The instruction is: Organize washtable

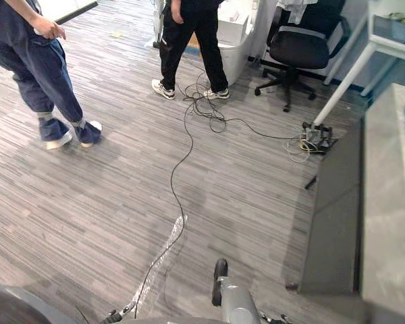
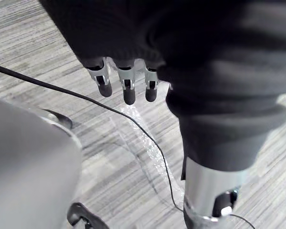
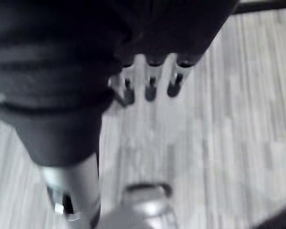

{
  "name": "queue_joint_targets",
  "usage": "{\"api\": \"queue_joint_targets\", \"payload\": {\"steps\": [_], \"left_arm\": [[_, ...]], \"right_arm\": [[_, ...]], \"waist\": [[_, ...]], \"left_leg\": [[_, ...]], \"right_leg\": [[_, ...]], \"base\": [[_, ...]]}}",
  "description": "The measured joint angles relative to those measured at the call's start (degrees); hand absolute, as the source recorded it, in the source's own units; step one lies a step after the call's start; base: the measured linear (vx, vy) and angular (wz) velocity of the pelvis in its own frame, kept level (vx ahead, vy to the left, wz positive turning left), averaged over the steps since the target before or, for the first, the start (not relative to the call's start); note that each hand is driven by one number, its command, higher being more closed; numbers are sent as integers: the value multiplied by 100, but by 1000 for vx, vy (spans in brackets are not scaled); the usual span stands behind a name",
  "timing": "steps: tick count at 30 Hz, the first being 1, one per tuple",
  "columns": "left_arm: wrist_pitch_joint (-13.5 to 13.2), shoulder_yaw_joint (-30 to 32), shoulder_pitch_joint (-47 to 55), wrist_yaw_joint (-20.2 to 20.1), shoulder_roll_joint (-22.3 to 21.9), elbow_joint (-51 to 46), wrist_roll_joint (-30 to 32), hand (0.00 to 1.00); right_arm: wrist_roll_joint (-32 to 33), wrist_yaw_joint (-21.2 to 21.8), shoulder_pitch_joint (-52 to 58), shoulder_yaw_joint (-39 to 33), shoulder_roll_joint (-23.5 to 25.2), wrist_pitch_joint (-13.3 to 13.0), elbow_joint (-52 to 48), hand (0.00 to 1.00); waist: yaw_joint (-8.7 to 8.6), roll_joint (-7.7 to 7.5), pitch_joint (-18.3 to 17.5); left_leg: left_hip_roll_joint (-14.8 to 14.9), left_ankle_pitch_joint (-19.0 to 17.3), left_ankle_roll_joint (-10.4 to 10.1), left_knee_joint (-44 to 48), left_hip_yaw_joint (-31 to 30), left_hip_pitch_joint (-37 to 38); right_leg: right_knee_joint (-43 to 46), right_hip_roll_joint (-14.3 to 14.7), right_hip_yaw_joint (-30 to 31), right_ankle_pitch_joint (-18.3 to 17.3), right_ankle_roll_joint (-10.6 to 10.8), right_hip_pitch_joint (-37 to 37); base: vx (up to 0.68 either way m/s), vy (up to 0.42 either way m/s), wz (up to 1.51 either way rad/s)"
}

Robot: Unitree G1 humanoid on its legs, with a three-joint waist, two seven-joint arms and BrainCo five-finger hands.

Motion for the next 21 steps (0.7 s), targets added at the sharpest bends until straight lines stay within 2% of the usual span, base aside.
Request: {"api": "queue_joint_targets", "payload": {"steps": [1, 2, 3, 5, 6, 7, 8, 9, 10, 11, 12, 14, 15, 16, 17, 18, 19, 20, 21], "left_arm": [[-28, 2, -28, 13, 46, -16, -100, 0], [-95, -42, -54, 57, 168, -83, -362, 0], [-106, -86, -59, 92, 213, -121, -459, 0], [-222, -165, -128, 115, 313, -137, -700, 0], [-246, -155, -128, 117, 322, -138, -714, 0], [-259, -154, -123, 115, 344, -129, -775, 0], [-259, -145, -100, 116, 352, -118, -829, 0], [-227, -77, 6, 107, 335, -104, -989, 0], [-223, 85, 72, 118, 345, -103, -1134, 0], [-227, 100, 107, 124, 349, -108, -1196, 0], [-231, 217, 157, 129, 407, -108, -1255, 0], [-218, 293, 296, 181, 446, -96, -1322, 0], [-219, 307, 333, 228, 486, -56, -1357, 0], [-198, 272, 390, 244, 552, 35, -1335, 0], [-187, 237, 391, 246, 557, 36, -1323, 0], [-174, 173, 426, 247, 537, 36, -1275, 0], [-171, 112, 482, 255, 497, 32, -1108, 0], [-174, 31, 489, 257, 490, 28, -1000, 0], [-180, -73, 477, 259, 500, 16, -829, 0]], "right_arm": [[19, -2, -36, 0, 50, -2, -1, 0], [112, -8, -98, 140, 109, -31, 10, 0], [129, -7, -132, 206, 120, -52, 22, 0], [151, 3, -281, 230, 163, -121, 41, 0], [131, 9, -304, 223, 158, -129, 55, 0], [69, 12, -301, 223, 152, -150, 131, 0], [31, 11, -296, 221, 146, -158, 186, 0], [-28, 3, -270, 226, 122, -166, 233, 0], [-34, -13, -229, 233, 104, -151, 269, 0], [-43, -13, -221, 237, 130, -150, 318, 0], [-92, 3, -240, 261, 150, -150, 432, 0], [-149, 11, -228, 263, 226, -129, 510, 0], [-175, 12, -229, 261, 263, -122, 599, 0], [-142, 16, -212, 266, 327, -132, 609, 0], [-111, 14, -205, 266, 338, -147, 598, 0], [-56, 28, -160, 273, 326, -173, 541, 0], [-15, 49, -126, 273, 291, -180, 478, 0], [-15, 63, -107, 256, 267, -206, 428, 0], [-15, 120, -112, 223, 216, -267, 381, 0]], "waist": [[2, -100, 47], [29, -343, 104], [58, -391, 99], [196, -530, 168], [205, -513, 174], [180, -505, 177], [172, -519, 180], [194, -531, 174], [208, -569, 138], [250, -587, 149], [315, -797, 90], [333, -852, 53], [404, -989, -11], [402, -1074, -43], [404, -1094, -46], [395, -1075, -50], [367, -992, -97], [339, -919, -124], [279, -804, -115]], "left_leg": [[5, -21, 40, 12, 87, -41], [58, -167, 323, -174, 335, -327], [87, -218, 411, -372, 413, -463], [154, -192, 381, -1929, 296, -932], [182, -128, 338, -2428, 173, -1038], [169, 137, 276, -3424, -93, -1113], [159, 351, 258, -3818, -191, -1100], [155, 680, 190, -4173, -284, -1035], [39, 1166, 97, -4058, -256, -939], [-46, 1173, 87, -3904, -244, -962], [-108, 1121, 77, -3428, -291, -1083], [-249, 851, 217, -2685, -423, -1349], [-282, 586, 246, -2564, -229, -1211], [-395, 520, 344, -2717, 45, -865], [-472, 482, 408, -2848, 176, -635], [-615, 457, 534, -3092, 475, -186], [-712, 459, 664, -3401, 717, 210], [-732, 465, 731, -3550, 838, 387], [-766, 463, 738, -3870, 1014, 755]], "right_leg": [[-124, -13, 63, 0, 0, 238], [-391, -80, 321, -31, -15, 681], [-451, -116, 429, -73, 18, 792], [-461, -284, 732, -384, 298, 1017], [-425, -316, 767, -475, 372, 1056], [-299, -428, 835, -704, 499, 1094], [-184, -509, 901, -858, 590, 1102], [30, -642, 1091, -1102, 783, 1139], [113, -823, 1262, -1260, 935, 1190], [125, -892, 1321, -1308, 1008, 1174], [227, -1016, 1454, -1400, 911, 1105], [578, -1143, 1602, -1567, 862, 949], [1253, -1294, 1599, -1498, 851, 637], [1996, -1502, 1512, -1247, 763, 282], [2326, -1617, 1503, -1072, 723, 160], [2813, -1833, 1477, -619, 659, -17], [3145, -2030, 1394, -129, 636, -193], [3397, -2084, 1313, -68, 639, -319], [4073, -2062, 981, -419, 602, -592]], "base": [[591, -101, -11], [457, -39, -18], [500, 25, -40], [349, 146, -52], [310, 251, -37], [219, 257, -23], [273, 386, -45], [304, 439, -59], [335, 447, -70], [350, 388, -78], [339, 389, -82], [343, 401, -76], [426, 449, -80], [357, 363, -84], [450, 391, -73], [386, 255, -77], [456, 285, -79], [358, 178, -79], [339, 153, -76]]}}
